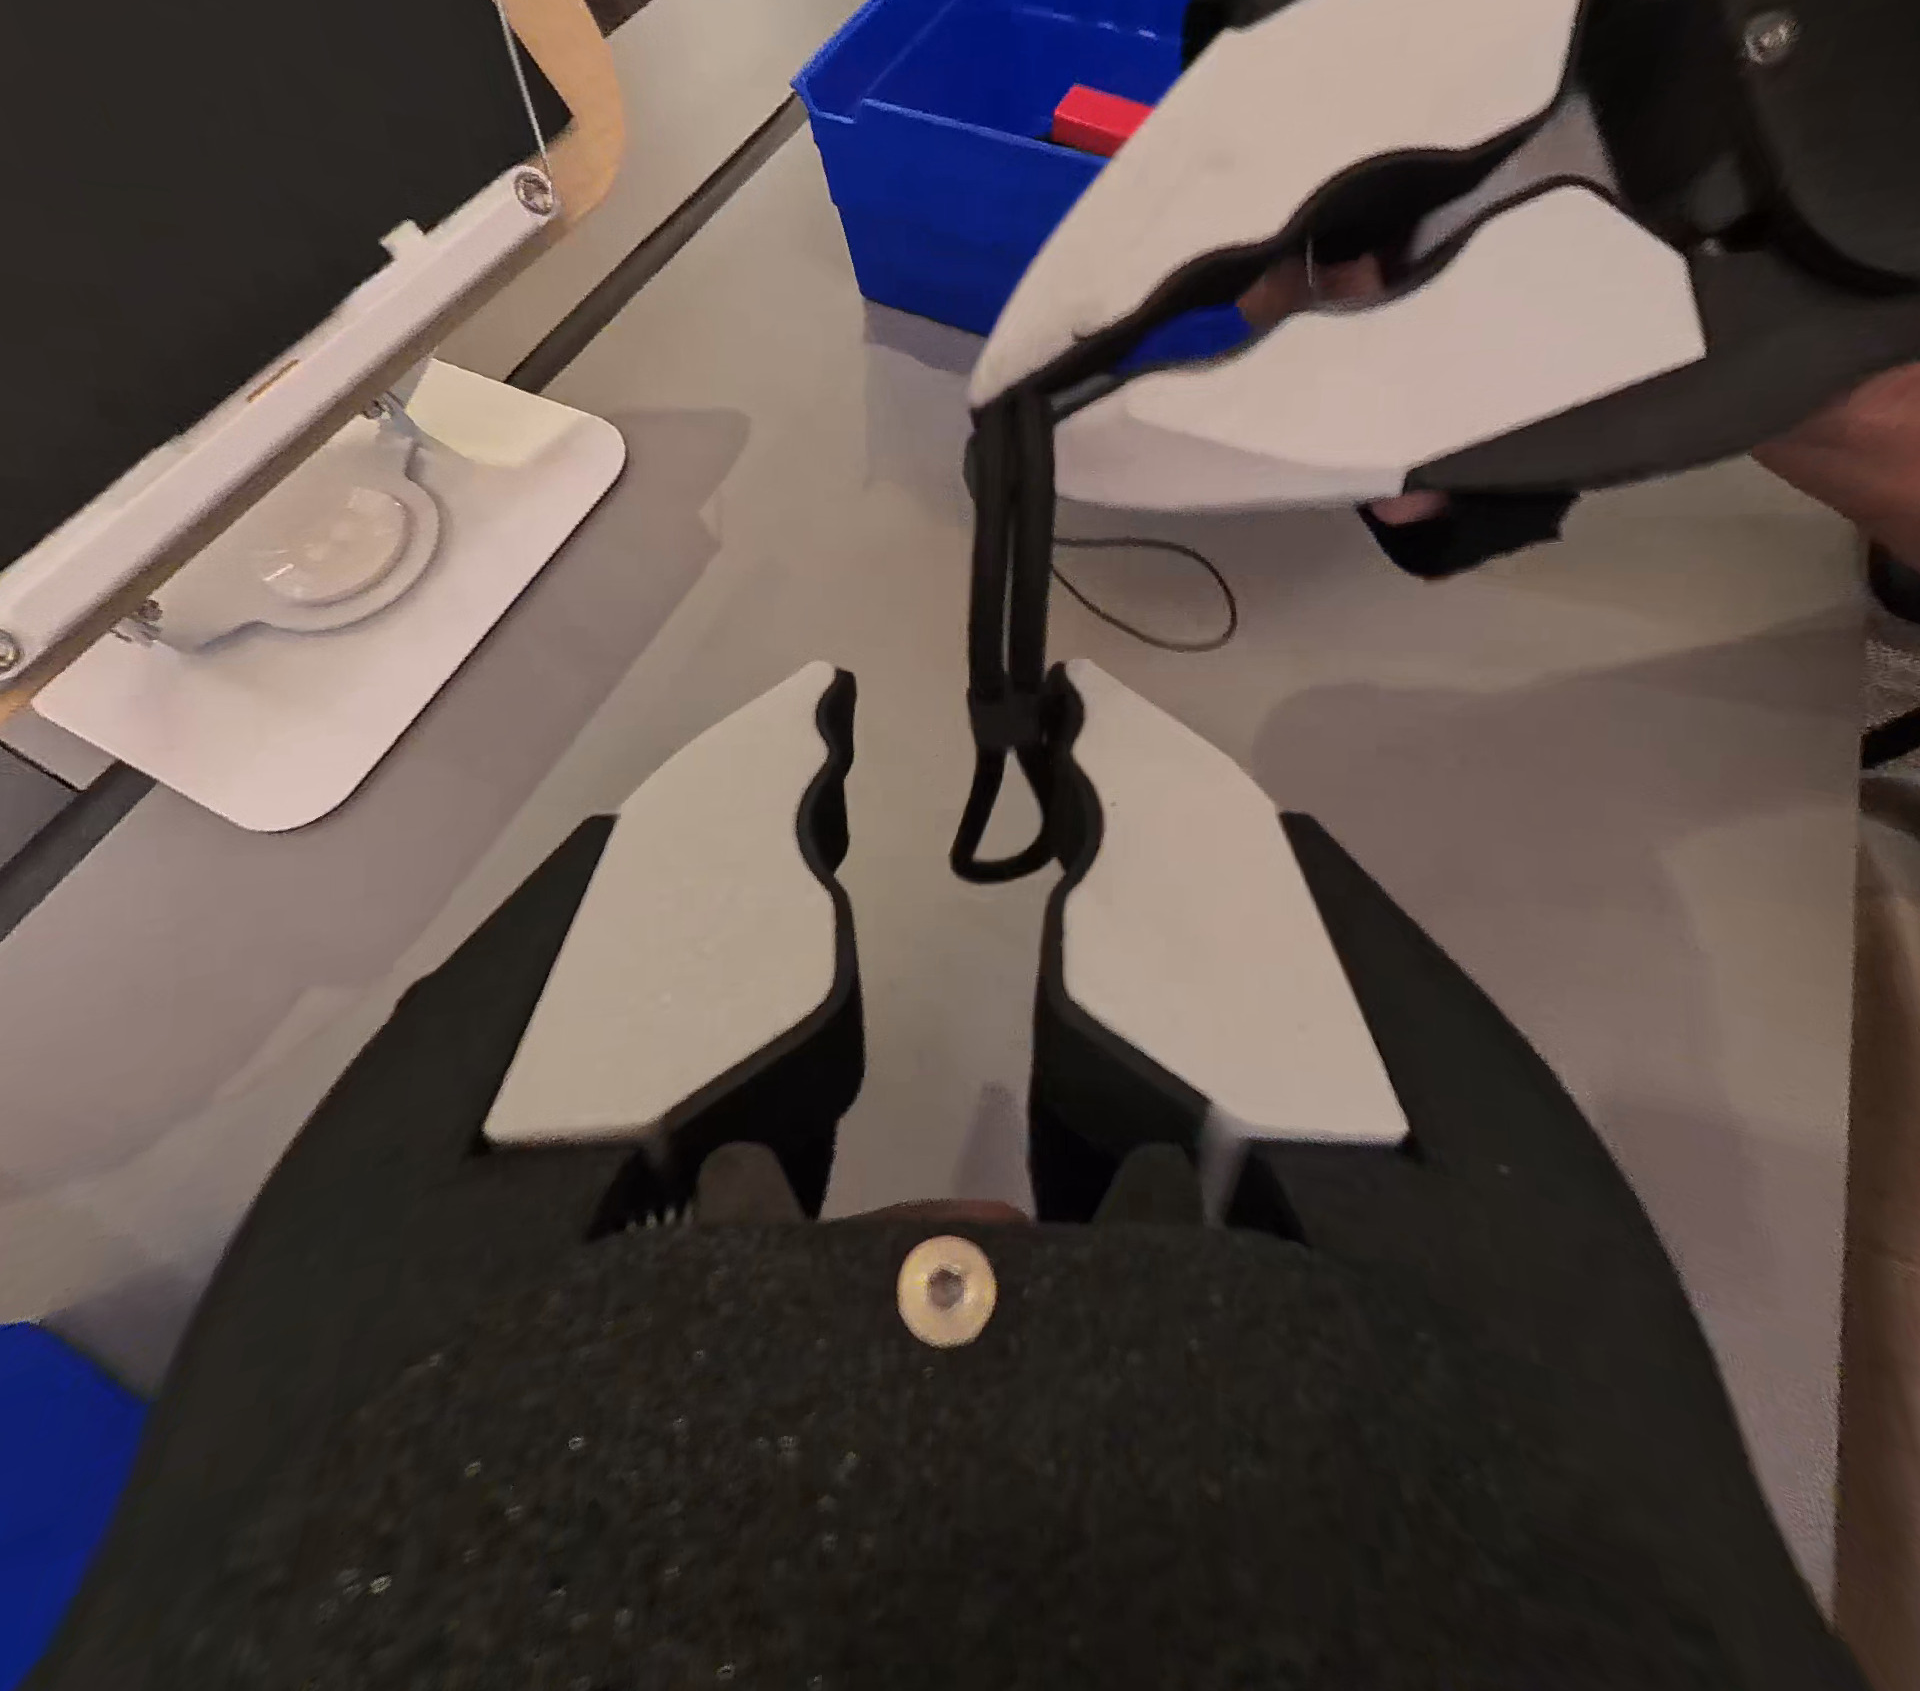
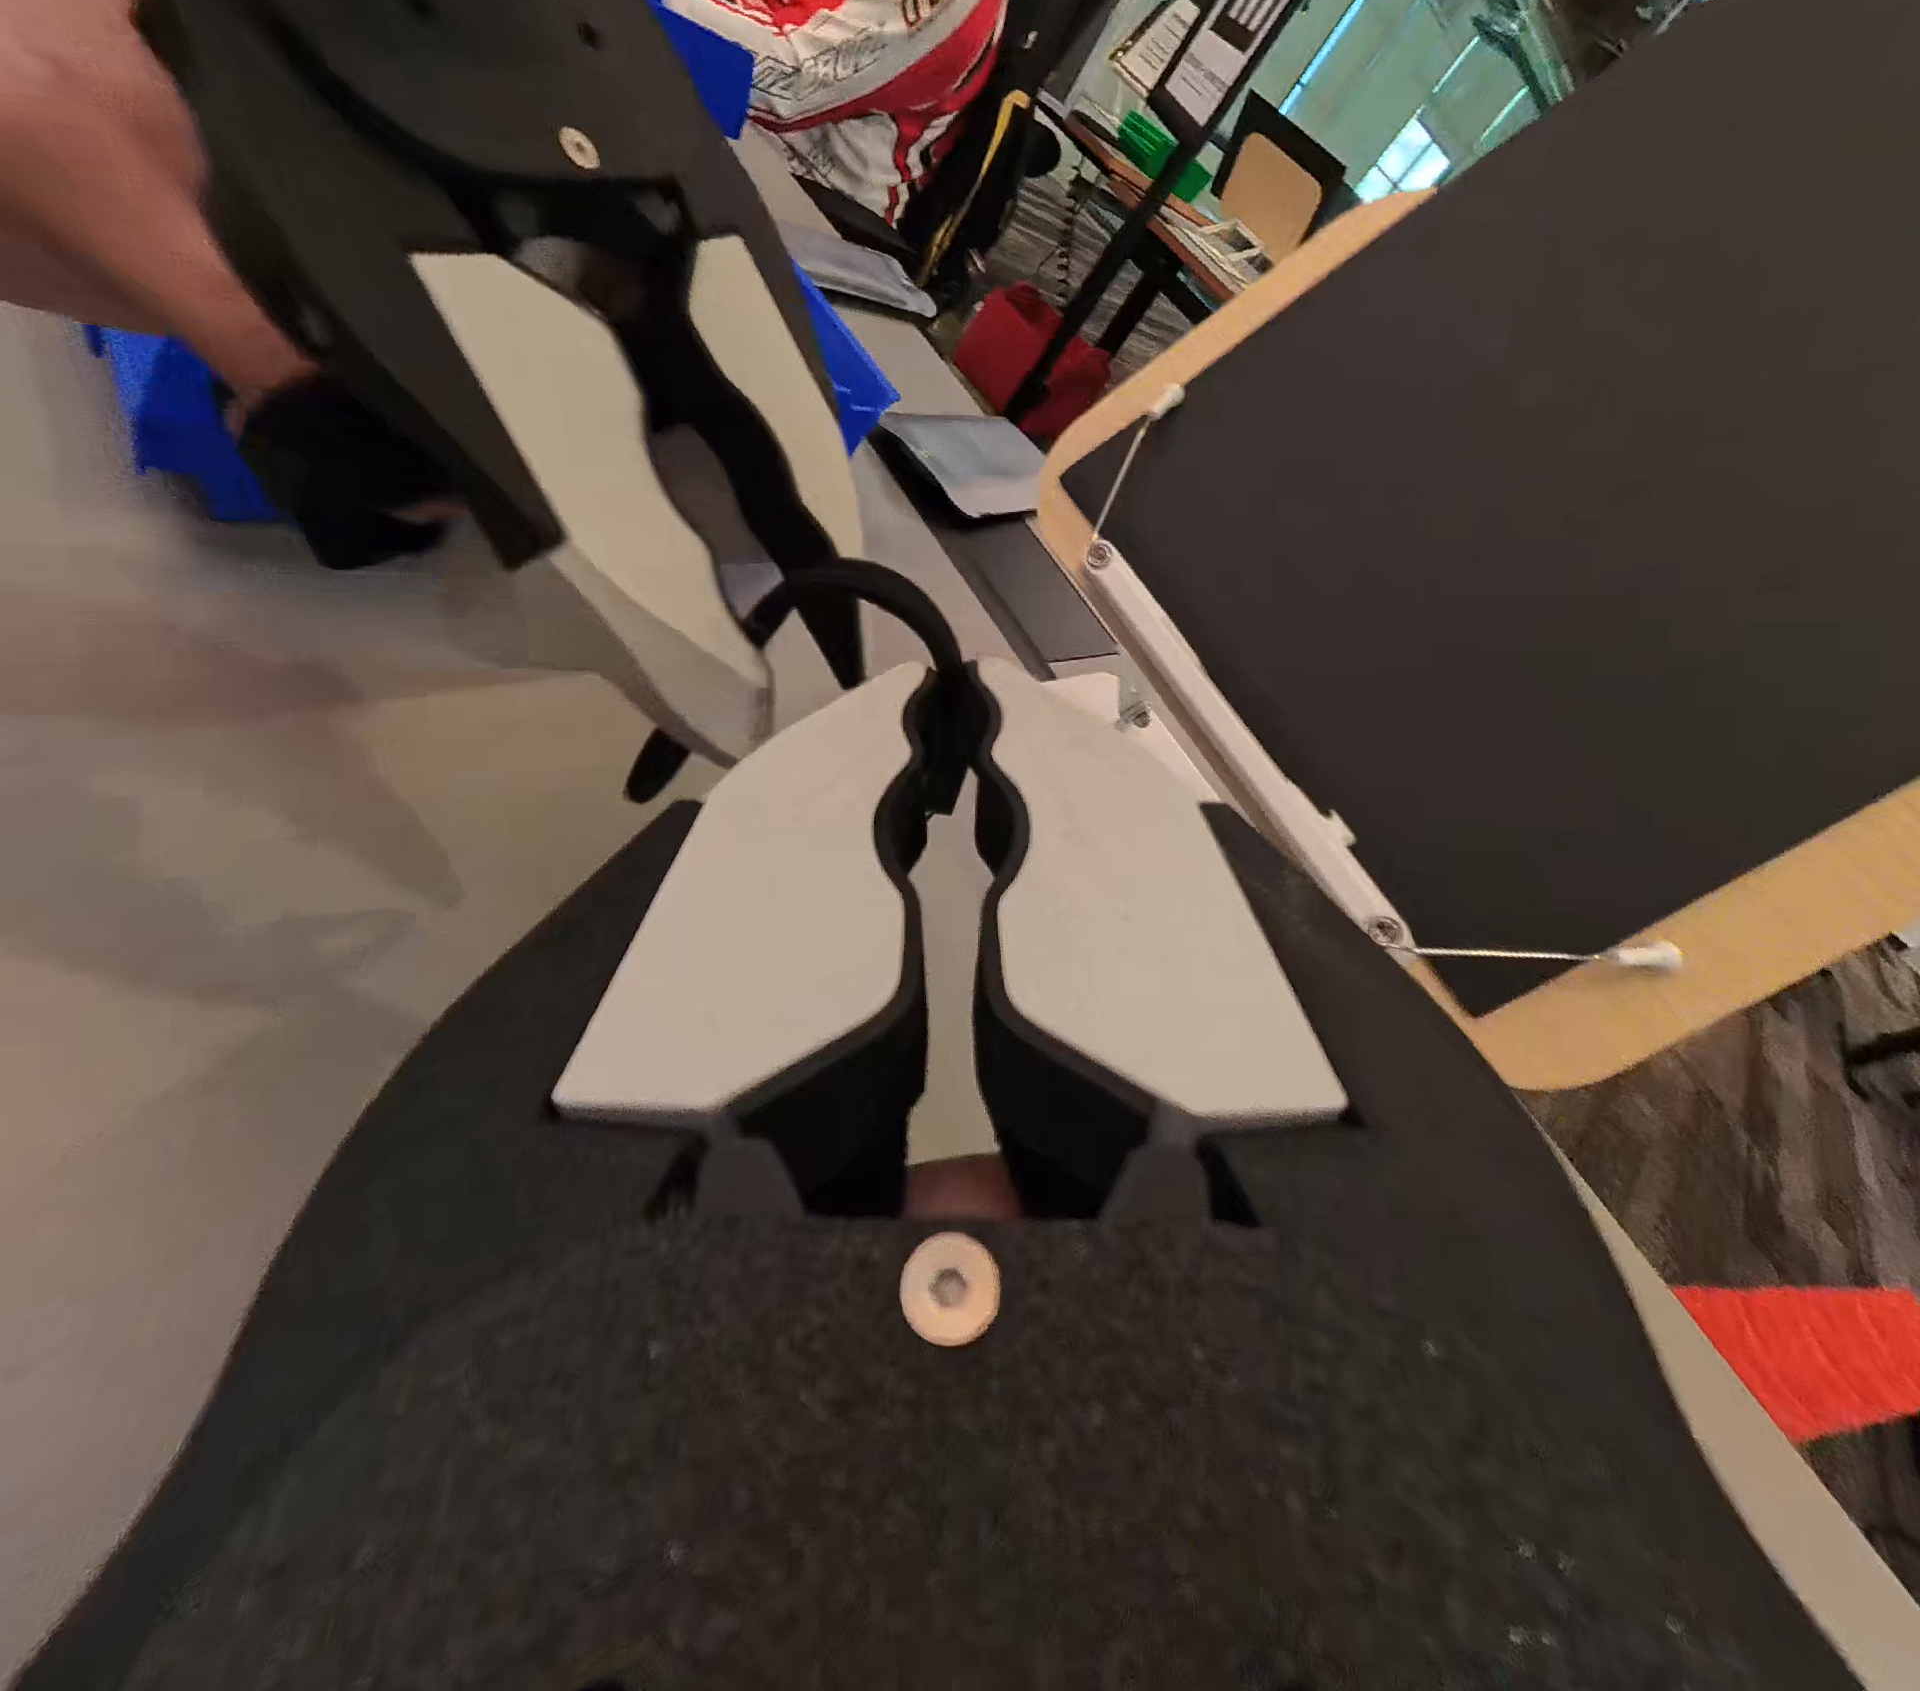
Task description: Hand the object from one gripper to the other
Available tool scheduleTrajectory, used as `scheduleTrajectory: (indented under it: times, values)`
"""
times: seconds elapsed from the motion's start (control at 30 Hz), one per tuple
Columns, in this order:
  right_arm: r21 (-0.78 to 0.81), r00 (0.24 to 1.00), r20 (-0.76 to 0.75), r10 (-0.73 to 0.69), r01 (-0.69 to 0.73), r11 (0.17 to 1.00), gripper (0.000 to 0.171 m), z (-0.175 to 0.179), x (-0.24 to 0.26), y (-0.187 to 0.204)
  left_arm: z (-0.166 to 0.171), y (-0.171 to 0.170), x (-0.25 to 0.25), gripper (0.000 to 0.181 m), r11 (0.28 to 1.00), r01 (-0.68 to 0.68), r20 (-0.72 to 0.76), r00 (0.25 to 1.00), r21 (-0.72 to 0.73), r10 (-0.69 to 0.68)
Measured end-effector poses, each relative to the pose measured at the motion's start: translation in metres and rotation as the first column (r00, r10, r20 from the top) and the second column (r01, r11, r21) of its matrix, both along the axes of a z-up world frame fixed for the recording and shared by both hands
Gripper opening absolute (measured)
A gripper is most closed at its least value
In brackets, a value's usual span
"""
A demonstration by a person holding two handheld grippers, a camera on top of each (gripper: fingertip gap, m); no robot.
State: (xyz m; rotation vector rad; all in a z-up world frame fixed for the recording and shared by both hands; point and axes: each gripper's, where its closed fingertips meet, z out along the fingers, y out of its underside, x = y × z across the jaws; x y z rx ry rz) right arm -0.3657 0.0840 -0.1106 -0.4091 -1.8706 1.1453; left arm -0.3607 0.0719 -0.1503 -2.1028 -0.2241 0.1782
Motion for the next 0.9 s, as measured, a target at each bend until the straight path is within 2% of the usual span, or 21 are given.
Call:
scheduleTrajectory:
  times: [0.07,0.13,0.3,0.33,0.47,0.6,0.77,0.9]
  values:
    - [0.020,1.000,-0.002,-0.004,0.004,1.000,0.003,-0.002,0.000,-0.001,0.001,0.002,0.001,0.013,1.000,0.005,0.021,1.000,0.017,-0.005]
    - [0.025,1.000,-0.003,-0.012,0.012,1.000,0.003,-0.004,-0.002,0.002,0.000,0.002,0.001,0.012,1.000,0.004,0.051,0.999,0.023,-0.005]
    - [-0.058,0.999,0.043,-0.017,0.019,0.998,0.004,-0.009,-0.005,0.004,-0.006,0.001,-0.003,0.012,1.000,-0.011,0.010,1.000,-0.008,0.011]
    - [-0.089,0.998,0.055,0.004,0.001,0.996,0.007,-0.008,-0.004,0.002,-0.006,0.001,-0.003,0.012,1.000,-0.011,0.007,1.000,-0.013,0.011]
    - [-0.242,0.984,0.139,0.112,-0.076,0.967,0.034,0.000,0.003,0.000,-0.002,0.000,-0.007,0.011,0.999,-0.036,-0.026,0.999,-0.007,0.036]
    - [-0.393,0.970,0.190,0.155,-0.070,0.917,0.048,0.006,-0.002,0.021,0.014,-0.005,-0.018,0.011,0.992,-0.097,-0.011,0.995,0.083,0.098]
    - [-0.410,0.940,0.298,0.163,-0.028,0.912,0.062,-0.029,-0.012,0.023,0.030,-0.016,-0.032,0.011,0.967,-0.171,0.040,0.985,0.187,0.167]
    - [-0.472,0.922,0.333,0.196,-0.017,0.881,0.057,-0.059,-0.016,-0.010,0.037,-0.016,-0.033,0.011,0.951,-0.190,0.087,0.981,0.244,0.174]
